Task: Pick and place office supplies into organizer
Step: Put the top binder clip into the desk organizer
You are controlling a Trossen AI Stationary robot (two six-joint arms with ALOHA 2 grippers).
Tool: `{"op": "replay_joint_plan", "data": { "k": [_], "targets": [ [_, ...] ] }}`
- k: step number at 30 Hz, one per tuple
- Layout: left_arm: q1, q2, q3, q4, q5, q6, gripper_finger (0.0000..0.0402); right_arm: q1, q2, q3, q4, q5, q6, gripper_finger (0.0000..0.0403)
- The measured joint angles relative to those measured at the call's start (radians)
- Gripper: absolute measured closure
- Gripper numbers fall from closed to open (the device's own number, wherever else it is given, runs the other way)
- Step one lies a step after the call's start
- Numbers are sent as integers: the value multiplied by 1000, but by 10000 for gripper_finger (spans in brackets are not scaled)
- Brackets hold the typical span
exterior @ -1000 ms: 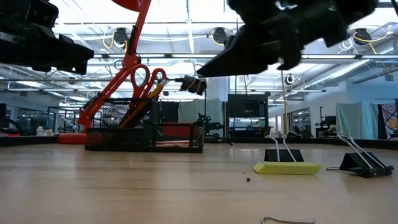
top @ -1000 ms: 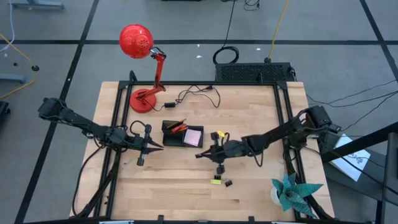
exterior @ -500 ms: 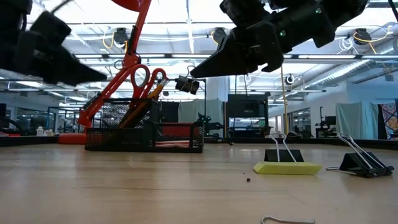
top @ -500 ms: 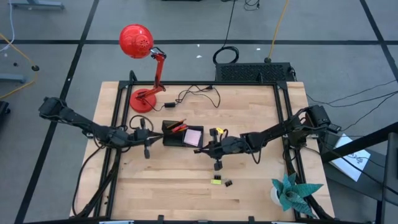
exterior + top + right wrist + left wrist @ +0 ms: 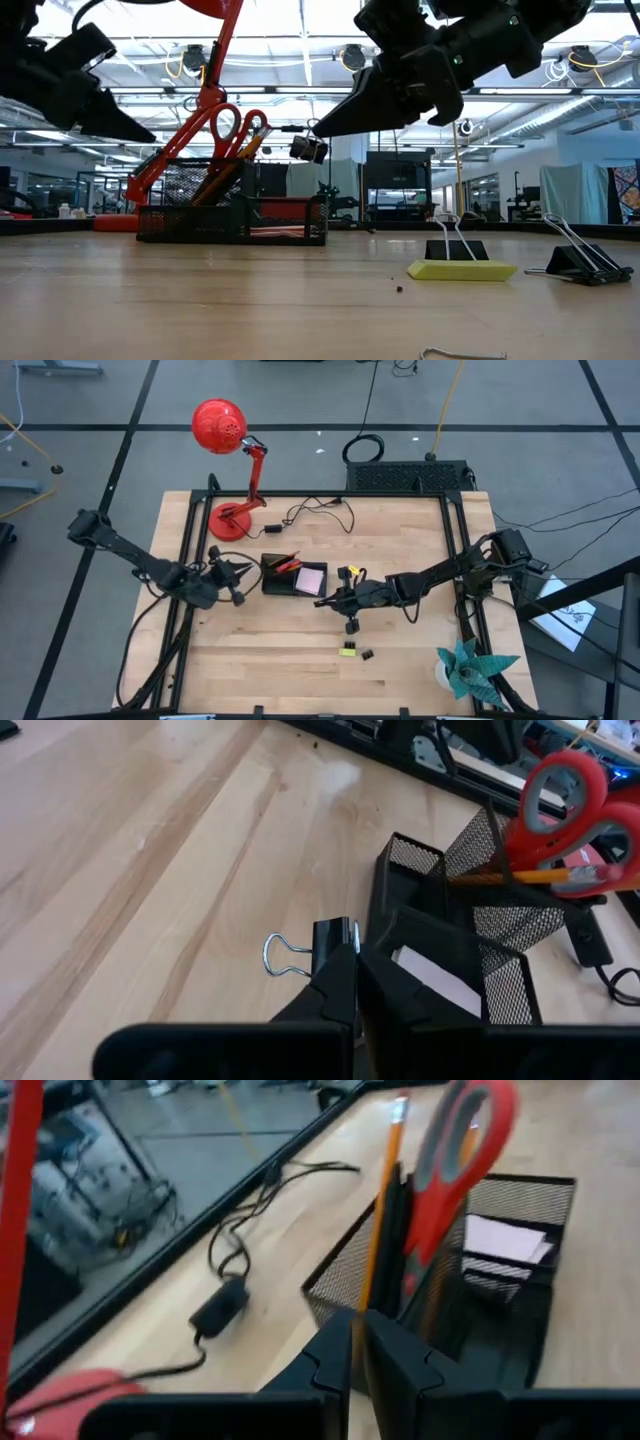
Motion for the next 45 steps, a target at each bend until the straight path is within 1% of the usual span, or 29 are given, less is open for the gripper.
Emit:
{"op": "replay_joint_plan", "data": {
  "k": [2,4,6,10,15,19,21,25,27,30,32,36,41,45],
  "targets": [
    [12,1,0,-47,-5,-65,364,0,0,0,5,0,0,403],
    [36,13,-13,-60,1,-126,364,0,0,0,4,0,2,403],
    [65,27,-30,-50,41,-147,364,0,0,0,9,0,2,403],
    [124,79,-65,30,123,-162,364,0,0,0,29,1,-4,403],
    [176,165,-85,172,207,-123,364,0,0,0,31,1,-8,403],
    [216,248,-86,327,260,-32,364,0,0,0,30,1,-12,403],
    [235,291,-86,390,302,-2,364,-1,0,0,28,1,-12,403],
    [257,359,-86,444,373,4,364,-1,0,0,15,1,-11,403],
    [259,388,-86,474,380,4,364,-1,0,0,14,1,-11,403],
    [259,429,-80,531,430,32,364,-2,0,0,14,1,-11,403],
    [259,451,-74,568,456,50,364,-3,0,0,13,1,-11,403],
    [258,484,-74,635,462,80,364,-3,0,0,14,1,-11,403],
    [258,493,-73,629,485,100,364,-3,0,0,14,3,-11,403],
    [247,459,-73,625,483,170,364,-15,0,0,14,-1,-11,403]
  ]
}}
